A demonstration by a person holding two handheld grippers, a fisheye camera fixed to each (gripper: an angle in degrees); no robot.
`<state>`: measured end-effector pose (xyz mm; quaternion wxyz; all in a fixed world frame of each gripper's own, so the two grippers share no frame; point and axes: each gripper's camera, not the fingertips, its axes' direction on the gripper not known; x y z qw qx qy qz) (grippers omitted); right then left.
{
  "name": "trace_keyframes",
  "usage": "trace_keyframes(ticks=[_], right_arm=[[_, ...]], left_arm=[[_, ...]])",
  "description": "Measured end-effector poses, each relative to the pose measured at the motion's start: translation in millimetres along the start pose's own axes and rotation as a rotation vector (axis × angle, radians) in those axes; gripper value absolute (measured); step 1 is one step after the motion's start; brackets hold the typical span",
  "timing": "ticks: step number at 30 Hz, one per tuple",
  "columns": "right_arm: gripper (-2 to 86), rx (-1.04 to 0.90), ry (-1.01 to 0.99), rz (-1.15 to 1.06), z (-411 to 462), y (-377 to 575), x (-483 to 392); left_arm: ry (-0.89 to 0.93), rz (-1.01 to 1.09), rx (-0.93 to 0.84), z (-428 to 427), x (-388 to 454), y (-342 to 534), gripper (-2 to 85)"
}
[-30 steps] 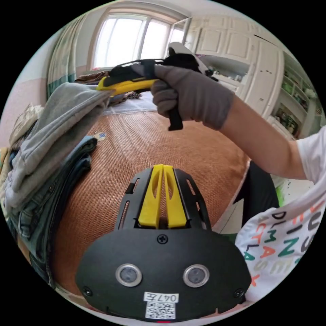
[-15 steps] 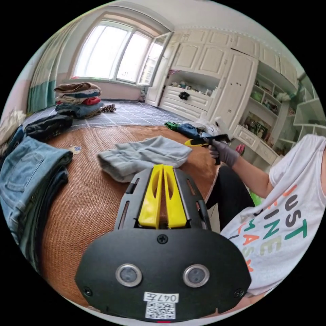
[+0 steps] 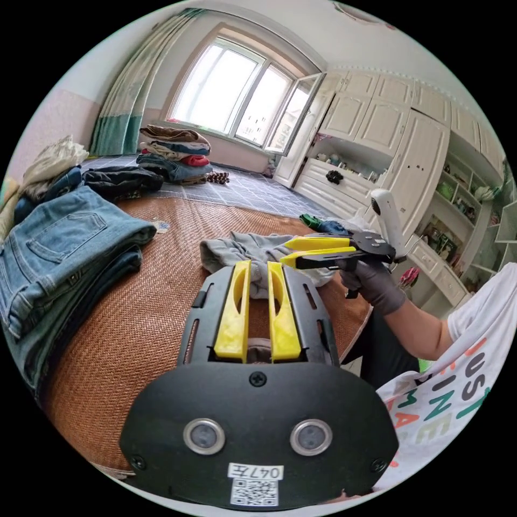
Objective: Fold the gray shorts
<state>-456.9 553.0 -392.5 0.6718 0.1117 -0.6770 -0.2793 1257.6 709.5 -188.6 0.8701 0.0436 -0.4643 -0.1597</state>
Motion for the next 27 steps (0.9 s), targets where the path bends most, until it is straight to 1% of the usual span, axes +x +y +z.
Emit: trace_keyframes(ticks=[3,5,9,13,16,19,21,22,24,25,26,27], right_arm=[[9.1,-0.015,0.061,-0.068,7,7,-16],[6.9,-0.017,0.063,-0.078,5,14,-17],[2.2,0.019,-0.052,-0.054,-4,41,4],[1.4,0.082,-0.167,0.037,-16,74,39],[1.2,0.174,-0.248,0.114,-39,112,73],[1.2,0.325,-0.315,0.224,-87,172,128],[1.2,0.445,-0.31,0.342,-134,239,188],[1.2,0.47,-0.305,0.375,-145,258,205],[1.5,0.545,-0.263,0.526,-181,339,272],[1.9,0.544,-0.244,0.568,-187,360,288],[2.7,0.495,-0.19,0.67,-191,402,321],[5.2,0.4,-0.084,0.794,-190,444,349]], left_arm=[[0.008,-0.045,0.016,3,-7,1,6.6],[0.027,-0.076,0.017,5,-13,1,7.4],[-0.019,-0.12,0.011,10,-23,1,8.3],[-0.011,-0.143,-0.025,18,-26,1,8.2],[-0.013,-0.167,-0.029,20,-26,1,7.6],[-0.005,-0.185,-0.026,20,-24,1,7.3],[0.003,-0.197,-0.028,20,-23,1,7.2],[0.01,-0.201,-0.029,21,-21,0,7.2],[0.01,-0.205,-0.031,22,-16,-2,7.2],[0.002,-0.203,-0.03,22,-12,-3,7.1],[-0.002,-0.2,-0.029,22,-9,-4,7.1],[-0.016,-0.193,-0.026,22,-3,-6,7.2]])
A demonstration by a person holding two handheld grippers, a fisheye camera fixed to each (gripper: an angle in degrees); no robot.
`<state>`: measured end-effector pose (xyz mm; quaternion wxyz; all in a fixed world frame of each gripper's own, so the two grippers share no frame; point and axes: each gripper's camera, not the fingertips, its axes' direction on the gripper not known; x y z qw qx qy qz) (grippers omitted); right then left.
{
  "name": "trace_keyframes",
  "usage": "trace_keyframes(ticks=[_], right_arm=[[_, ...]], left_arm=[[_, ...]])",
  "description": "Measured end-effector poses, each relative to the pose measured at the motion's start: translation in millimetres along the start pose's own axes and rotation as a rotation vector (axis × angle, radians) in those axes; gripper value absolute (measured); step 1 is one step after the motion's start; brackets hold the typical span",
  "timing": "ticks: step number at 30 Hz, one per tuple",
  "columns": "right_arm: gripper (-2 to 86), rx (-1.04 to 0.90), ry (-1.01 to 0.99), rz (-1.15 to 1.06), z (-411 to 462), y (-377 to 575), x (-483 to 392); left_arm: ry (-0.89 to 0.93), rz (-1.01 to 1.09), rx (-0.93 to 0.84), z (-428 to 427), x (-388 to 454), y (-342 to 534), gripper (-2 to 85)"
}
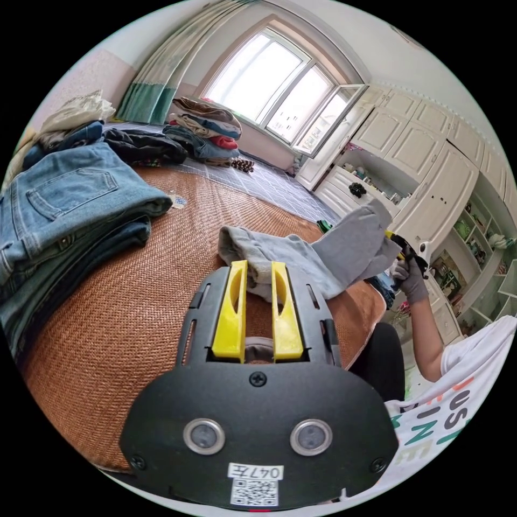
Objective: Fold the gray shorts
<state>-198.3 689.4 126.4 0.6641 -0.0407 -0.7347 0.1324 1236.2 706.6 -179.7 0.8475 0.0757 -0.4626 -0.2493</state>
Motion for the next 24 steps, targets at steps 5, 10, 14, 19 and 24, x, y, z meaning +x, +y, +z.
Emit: trace_keyframes(ticks=[5,10,14,19,24], right_arm=[[8.4,0.058,0.243,0.135,-59,73,67],[6.6,-0.097,0.207,-0.087,-30,108,5],[6.1,-0.224,0.298,-0.409,16,118,-77],[5.7,-0.278,0.307,-0.656,61,127,-156],[5.2,-0.259,0.344,-0.806,100,140,-223]], left_arm=[[-0.06,0.07,0.014,-4,34,-2,8.2],[-0.034,0.071,-0.105,7,75,-7,10.4],[-0.09,0.079,-0.076,3,113,-6,10.5],[-0.447,0.512,-0.033,7,216,3,11.1],[-0.278,0.676,-0.112,33,259,10,13.0]])
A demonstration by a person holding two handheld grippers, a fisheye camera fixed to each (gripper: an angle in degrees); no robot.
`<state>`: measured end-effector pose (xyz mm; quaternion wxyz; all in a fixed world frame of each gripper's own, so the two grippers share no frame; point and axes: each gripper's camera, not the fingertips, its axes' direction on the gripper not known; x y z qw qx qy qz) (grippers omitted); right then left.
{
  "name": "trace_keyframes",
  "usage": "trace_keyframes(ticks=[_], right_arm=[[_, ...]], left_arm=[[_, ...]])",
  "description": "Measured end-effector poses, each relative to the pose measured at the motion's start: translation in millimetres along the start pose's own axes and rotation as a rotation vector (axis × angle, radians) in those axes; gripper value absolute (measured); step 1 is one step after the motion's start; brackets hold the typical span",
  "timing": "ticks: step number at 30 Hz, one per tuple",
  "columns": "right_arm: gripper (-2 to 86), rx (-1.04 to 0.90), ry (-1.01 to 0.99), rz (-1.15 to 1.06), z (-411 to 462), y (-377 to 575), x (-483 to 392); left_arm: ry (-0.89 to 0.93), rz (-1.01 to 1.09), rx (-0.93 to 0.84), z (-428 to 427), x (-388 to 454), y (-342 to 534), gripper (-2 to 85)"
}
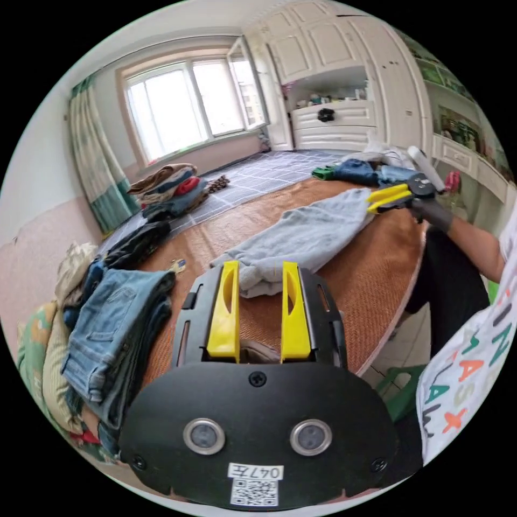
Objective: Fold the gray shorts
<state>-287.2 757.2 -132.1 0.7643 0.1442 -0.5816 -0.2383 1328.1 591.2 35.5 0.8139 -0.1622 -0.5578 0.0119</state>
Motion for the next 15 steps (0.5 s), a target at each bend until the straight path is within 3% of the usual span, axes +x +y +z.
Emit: trace_keyframes(ticks=[4,10,15], right_arm=[[4.4,0.026,0.053,-0.03,-3,-4,-24],[4.1,0.043,0.058,0.052,-14,-7,-16],[3.9,0.034,0.047,0.027,-13,-18,-22]], left_arm=[[-0.091,0.243,-0.084,12,39,-24,15.0],[-0.048,0.451,-0.152,43,54,-59,13.4],[0.161,0.439,-0.251,66,31,-93,5.8]])
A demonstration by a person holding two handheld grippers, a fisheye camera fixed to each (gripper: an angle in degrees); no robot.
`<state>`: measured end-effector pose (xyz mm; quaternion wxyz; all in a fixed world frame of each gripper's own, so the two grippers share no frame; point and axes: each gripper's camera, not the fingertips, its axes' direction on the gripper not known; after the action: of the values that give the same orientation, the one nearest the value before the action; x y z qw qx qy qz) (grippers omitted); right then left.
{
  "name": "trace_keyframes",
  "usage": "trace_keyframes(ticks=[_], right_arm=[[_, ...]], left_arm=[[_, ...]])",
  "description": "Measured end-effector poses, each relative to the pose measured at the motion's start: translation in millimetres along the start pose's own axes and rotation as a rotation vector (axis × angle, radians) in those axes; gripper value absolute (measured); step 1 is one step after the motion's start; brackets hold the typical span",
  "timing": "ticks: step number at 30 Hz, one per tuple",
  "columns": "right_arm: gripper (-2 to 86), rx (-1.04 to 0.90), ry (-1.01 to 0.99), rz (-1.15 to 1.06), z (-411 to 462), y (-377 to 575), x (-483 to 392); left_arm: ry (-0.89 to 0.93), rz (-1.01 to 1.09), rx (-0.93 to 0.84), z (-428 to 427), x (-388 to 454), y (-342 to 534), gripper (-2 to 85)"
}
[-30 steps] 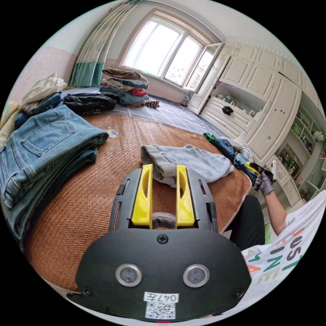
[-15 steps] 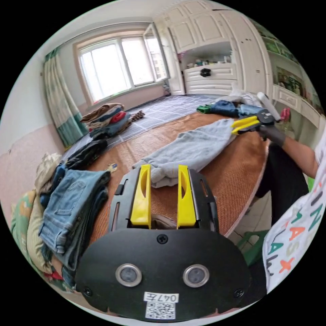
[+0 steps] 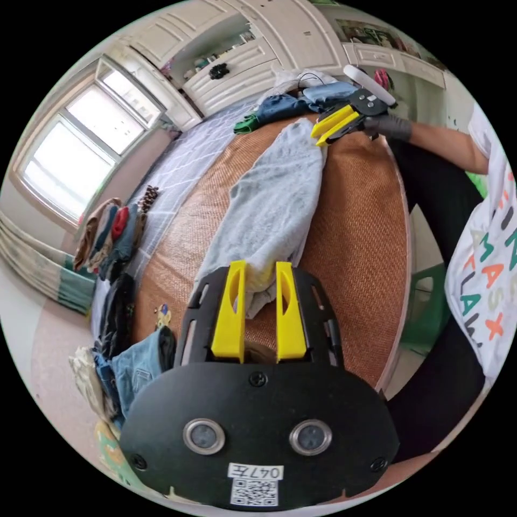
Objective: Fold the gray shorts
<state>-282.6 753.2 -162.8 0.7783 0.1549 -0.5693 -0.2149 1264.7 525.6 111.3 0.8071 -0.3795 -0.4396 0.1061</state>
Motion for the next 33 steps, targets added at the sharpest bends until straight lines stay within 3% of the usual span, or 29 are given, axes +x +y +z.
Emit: trace_keyframes(ticks=[9,14,18,22,28,33], right_arm=[[3.1,0.055,-0.059,-0.086,-13,-9,-10],[2.2,0.075,-0.153,-0.119,-19,-13,-12],[2.0,0.14,-0.16,0.11,-37,-4,24],[2.7,0.058,-0.15,0.3,-24,-1,60],[5.1,0.003,0.004,0.113,-9,-47,32],[0.9,-0.03,0.14,-0.126,11,-102,1]], left_arm=[[0.104,-0.092,0.036,-36,-20,12,0.5],[0.307,-0.266,0.177,-68,-10,65,0.1],[0.402,-0.446,0.254,-83,6,114,0.0],[0.355,-0.528,0.323,-102,-1,148,0.0],[0.339,-0.56,0.37,-111,-30,186,0.0],[0.32,-0.577,0.407,-116,-64,213,0.0]])
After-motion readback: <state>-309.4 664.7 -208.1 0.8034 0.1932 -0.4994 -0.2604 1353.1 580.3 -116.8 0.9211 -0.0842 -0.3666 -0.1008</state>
